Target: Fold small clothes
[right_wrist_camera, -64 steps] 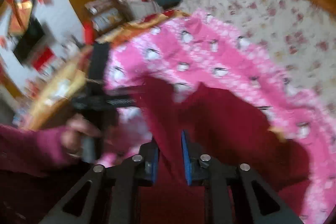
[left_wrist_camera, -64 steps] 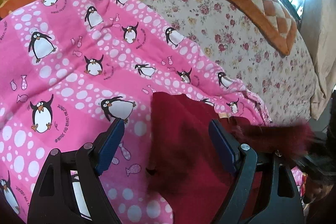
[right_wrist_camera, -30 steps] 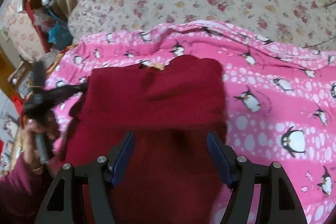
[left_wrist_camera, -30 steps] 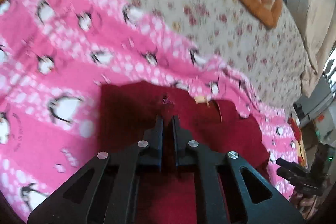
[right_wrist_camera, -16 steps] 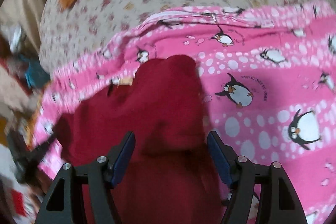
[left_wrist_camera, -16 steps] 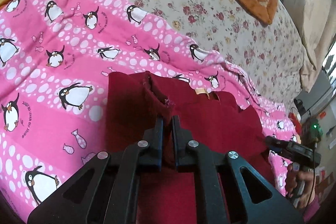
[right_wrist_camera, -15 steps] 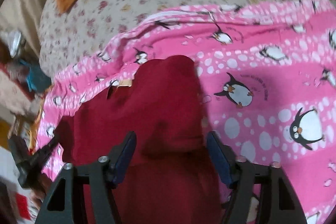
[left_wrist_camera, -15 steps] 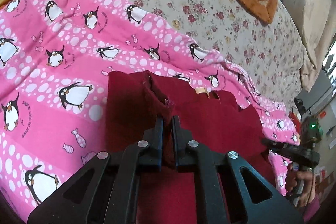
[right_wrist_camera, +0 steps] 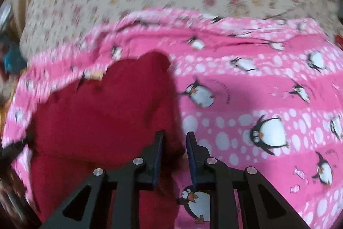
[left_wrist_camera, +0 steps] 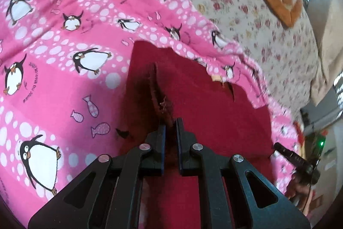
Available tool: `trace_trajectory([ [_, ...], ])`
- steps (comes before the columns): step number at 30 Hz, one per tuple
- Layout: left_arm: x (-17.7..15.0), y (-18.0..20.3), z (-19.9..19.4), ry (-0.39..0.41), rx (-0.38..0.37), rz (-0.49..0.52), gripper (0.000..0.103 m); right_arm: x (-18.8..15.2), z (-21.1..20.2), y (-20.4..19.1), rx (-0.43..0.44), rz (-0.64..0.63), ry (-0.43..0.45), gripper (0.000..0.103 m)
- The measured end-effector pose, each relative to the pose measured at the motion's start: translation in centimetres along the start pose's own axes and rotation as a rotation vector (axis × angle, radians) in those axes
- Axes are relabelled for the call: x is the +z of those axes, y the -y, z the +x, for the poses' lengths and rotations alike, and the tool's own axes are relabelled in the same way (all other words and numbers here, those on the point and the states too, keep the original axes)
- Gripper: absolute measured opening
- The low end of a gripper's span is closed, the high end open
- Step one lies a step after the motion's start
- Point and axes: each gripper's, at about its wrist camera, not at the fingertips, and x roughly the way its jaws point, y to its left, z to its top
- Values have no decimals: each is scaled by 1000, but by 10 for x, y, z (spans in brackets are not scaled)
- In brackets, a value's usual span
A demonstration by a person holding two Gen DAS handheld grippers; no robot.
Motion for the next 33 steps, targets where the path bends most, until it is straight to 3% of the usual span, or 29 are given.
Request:
trace_trajectory([
  [2,0,6,-5,27,13,24,7,5,-7,1,17,43,30,39],
  [5,-2,16,-11,68,36,68,9,18,-7,-21,82,10,62,40],
  [9,-2,23,-21,111,59,113,17,35,22,-61,99,-106,22,40],
  [11,-2,22,-27,135,71,113,24,45,45,-69,89,-115,-11,40],
  [13,-2,20,-31,161,71,103,52,53,64,-66,25,-126,-11,40],
  [14,-1,19,-32,175,65,98,56,56,70,-61,-19,-121,-2,40],
  [17,1,22,-32,195,43,107,57,62,86,-28,-131,-11,20,40],
  [18,1,24,-31,199,42,122,57,61,89,-12,-125,51,18,41],
  [20,-1,29,-26,201,59,158,57,56,86,10,-21,162,7,43],
  [23,-3,32,-10,151,81,186,57,51,63,4,-39,115,33,45],
  [26,-8,29,12,81,186,208,57,40,38,-9,13,68,74,45],
  [28,-12,25,27,32,235,217,58,32,35,-18,42,8,55,45],
  [31,-18,27,30,60,264,256,61,20,49,-30,14,-85,-10,45],
  [33,-20,28,32,65,274,271,62,17,58,-21,17,-63,-38,46],
])
